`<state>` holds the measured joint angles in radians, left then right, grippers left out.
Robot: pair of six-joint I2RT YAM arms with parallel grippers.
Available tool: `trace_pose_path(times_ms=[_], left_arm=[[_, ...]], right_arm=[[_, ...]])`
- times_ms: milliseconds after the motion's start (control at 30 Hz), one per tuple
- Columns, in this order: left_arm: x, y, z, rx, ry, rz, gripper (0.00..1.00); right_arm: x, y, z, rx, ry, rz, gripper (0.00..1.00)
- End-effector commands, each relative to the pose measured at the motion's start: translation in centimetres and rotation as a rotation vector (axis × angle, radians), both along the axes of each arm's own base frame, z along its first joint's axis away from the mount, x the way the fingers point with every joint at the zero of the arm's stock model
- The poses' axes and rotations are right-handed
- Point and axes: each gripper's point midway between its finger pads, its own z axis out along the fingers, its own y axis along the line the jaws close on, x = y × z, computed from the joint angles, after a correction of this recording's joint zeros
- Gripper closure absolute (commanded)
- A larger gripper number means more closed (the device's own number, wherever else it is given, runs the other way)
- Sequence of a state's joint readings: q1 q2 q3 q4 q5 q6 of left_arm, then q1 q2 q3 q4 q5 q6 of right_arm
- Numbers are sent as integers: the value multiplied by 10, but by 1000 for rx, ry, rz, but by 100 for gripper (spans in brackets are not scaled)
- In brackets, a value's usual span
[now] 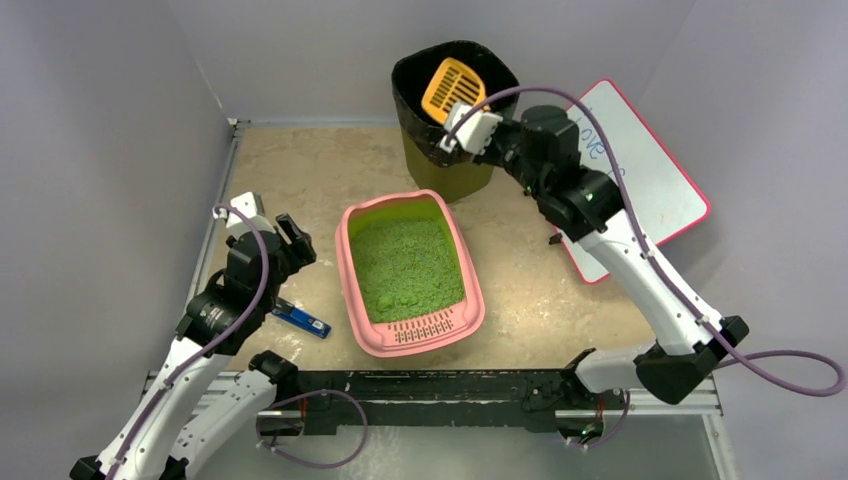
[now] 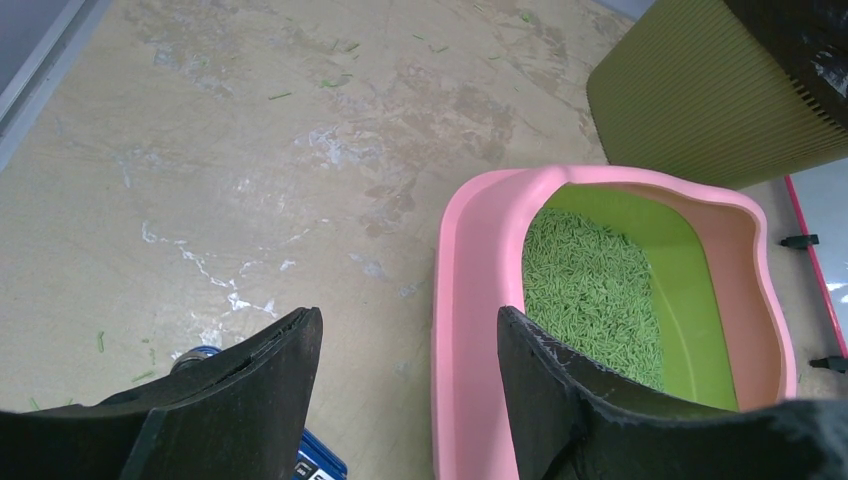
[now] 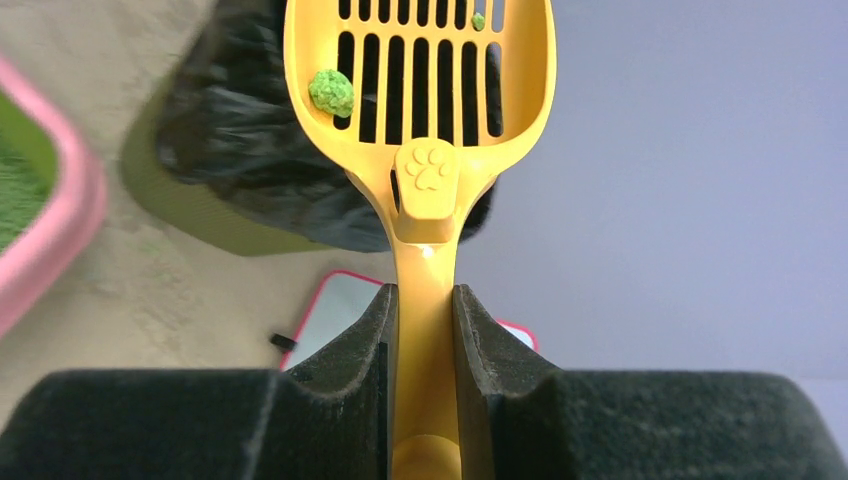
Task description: Clean the litter box
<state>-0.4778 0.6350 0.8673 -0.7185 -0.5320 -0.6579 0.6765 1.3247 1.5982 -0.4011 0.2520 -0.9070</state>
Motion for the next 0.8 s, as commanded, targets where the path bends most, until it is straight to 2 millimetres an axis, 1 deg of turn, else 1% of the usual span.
trace_pose_path(times_ms=[0, 67, 133, 233, 333, 433, 567, 667, 767], left_arm=[[4, 1, 7, -4, -40, 9, 36], [4, 1, 7, -9, -43, 5, 36], [3, 0, 8, -15, -47, -2, 36], [2, 0, 10, -19, -57, -2, 36], [2, 0, 11, -22, -63, -4, 36], [2, 0, 11, -23, -65, -4, 36], [2, 1, 12, -19, -69, -2, 36], [2, 2, 13, -19, -72, 1, 36], [2, 2, 13, -18, -75, 2, 36]], right_arm=[[24, -20, 45, -11, -120, -54, 100], [40, -30, 53, -101, -166, -95, 100], [55, -35, 53, -192, -194, -99, 100], [74, -38, 62, -330, -294, -112, 100], [88, -39, 69, -497, -380, -116, 100], [97, -34, 72, -679, -459, -83, 100], [101, -25, 65, -850, -486, -12, 100], [100, -24, 62, -925, -509, -3, 100], [97, -26, 66, -956, -533, -8, 100]])
